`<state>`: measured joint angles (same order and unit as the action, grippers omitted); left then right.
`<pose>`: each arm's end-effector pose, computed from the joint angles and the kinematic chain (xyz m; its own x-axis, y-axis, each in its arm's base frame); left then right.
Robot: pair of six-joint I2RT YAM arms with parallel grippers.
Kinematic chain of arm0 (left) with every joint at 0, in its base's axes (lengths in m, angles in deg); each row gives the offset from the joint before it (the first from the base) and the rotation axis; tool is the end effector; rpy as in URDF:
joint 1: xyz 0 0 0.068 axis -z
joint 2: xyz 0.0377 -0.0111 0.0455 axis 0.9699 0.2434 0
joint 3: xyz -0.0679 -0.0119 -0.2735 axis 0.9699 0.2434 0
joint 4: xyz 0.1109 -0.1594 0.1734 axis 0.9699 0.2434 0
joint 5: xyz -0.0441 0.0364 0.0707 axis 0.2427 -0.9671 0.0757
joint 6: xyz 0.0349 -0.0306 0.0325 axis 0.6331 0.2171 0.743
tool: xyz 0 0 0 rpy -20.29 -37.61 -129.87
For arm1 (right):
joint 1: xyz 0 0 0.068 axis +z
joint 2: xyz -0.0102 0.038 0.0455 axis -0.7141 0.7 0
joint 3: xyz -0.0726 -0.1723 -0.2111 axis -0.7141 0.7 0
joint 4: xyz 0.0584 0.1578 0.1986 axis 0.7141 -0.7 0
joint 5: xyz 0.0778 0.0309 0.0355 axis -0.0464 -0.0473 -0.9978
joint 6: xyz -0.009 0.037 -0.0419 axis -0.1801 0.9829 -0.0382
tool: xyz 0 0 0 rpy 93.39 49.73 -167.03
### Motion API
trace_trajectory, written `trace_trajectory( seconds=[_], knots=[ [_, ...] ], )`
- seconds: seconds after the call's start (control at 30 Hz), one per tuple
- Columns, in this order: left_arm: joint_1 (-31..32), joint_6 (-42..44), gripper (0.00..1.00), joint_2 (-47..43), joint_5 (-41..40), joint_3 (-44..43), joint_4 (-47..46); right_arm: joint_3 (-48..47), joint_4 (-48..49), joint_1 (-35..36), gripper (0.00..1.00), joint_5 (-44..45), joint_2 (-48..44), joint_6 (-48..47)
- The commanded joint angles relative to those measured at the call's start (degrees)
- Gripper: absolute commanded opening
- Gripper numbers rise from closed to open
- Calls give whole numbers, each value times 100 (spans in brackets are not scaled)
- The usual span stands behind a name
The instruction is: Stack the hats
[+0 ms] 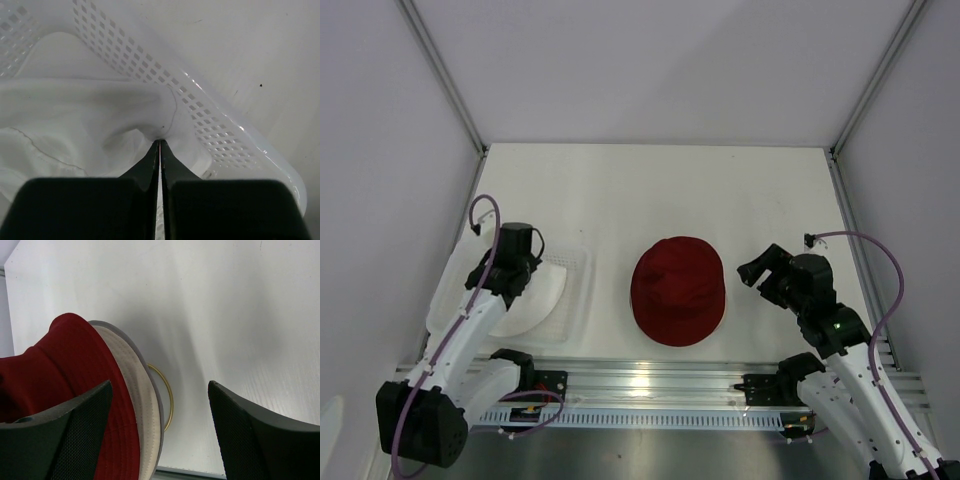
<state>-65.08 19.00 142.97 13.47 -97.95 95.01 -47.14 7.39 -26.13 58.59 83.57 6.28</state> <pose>0.1865 -0.0166 0.2511 -0.4325 -0.4964 -0.7527 -0.5768 0.7940 -0.1922 0.1213 0.0399 0.2697 -0.5633 0.5281 -0.6354 0.1486 0.8213 0.5509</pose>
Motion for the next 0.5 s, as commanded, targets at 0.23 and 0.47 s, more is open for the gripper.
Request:
trace_trajectory(
  seconds=[0.23, 0.47],
  knots=[
    [-187, 590, 1, -1156, 918, -500, -20, -509, 112, -28, 81, 29, -78, -103],
    [-178, 1188, 2, -1228, 1175, -905, 427, -598, 104, -28, 81, 21, -201, -112]
  ],
)
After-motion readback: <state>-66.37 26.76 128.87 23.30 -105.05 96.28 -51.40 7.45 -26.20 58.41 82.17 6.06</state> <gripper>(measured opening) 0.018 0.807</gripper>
